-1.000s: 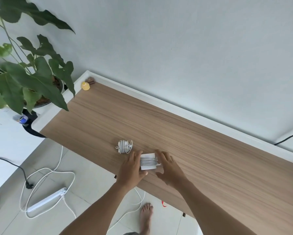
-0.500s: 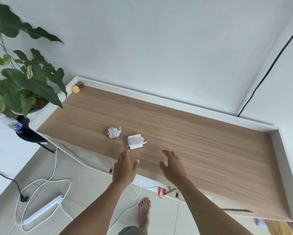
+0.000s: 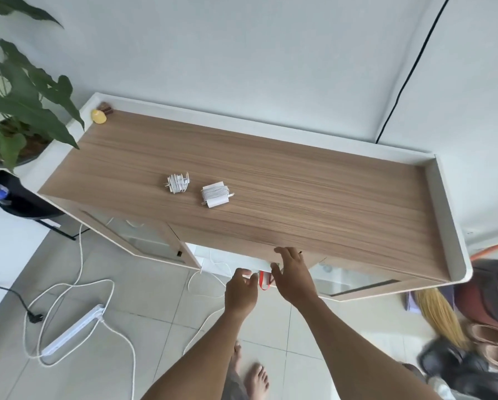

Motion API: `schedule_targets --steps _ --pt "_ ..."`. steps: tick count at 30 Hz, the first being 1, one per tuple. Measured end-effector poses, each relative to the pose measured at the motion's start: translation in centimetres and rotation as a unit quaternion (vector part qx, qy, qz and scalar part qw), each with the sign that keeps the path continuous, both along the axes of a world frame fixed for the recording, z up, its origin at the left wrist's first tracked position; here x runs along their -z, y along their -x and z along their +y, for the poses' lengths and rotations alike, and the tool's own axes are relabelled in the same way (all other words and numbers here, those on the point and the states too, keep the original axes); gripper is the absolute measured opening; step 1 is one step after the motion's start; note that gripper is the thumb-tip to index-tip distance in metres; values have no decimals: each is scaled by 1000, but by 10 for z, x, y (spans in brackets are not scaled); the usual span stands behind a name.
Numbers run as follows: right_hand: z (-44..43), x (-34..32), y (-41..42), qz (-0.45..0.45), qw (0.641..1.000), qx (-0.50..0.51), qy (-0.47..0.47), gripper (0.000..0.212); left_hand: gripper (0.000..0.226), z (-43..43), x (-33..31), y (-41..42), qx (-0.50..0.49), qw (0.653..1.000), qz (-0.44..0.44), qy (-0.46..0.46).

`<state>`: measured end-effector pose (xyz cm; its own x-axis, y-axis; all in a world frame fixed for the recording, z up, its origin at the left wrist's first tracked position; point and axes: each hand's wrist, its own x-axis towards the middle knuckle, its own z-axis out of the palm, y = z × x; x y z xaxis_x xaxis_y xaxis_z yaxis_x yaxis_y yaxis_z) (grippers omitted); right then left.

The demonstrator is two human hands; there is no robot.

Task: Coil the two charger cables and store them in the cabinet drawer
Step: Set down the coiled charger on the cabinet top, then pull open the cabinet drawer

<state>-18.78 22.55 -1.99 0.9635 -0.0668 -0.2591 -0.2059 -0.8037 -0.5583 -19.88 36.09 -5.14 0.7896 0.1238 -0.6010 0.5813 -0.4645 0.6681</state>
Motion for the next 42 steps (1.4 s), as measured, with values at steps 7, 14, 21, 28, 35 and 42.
schedule_targets --steps 7,14,21,28,35,42 --pt "27 13 -21 -24 997 -39 69 52 26 29 56 -22 -23 996 76 28" --pt "53 31 -46 -2 995 -36 97 58 54 37 135 -62 -37 987 139 66" --pt "67 40 -45 -13 996 18 90 58 43 32 96 -91 -190 937 216 197" --pt "79 53 -40 -53 991 58 105 57 69 39 114 -131 -448 765 240 397" --pt "81 52 -35 -8 995 53 81 66 69 54 138 -143 -525 671 216 478" --pt "85 57 -25 5 995 43 93 73 69 70 133 -118 -480 717 218 456"
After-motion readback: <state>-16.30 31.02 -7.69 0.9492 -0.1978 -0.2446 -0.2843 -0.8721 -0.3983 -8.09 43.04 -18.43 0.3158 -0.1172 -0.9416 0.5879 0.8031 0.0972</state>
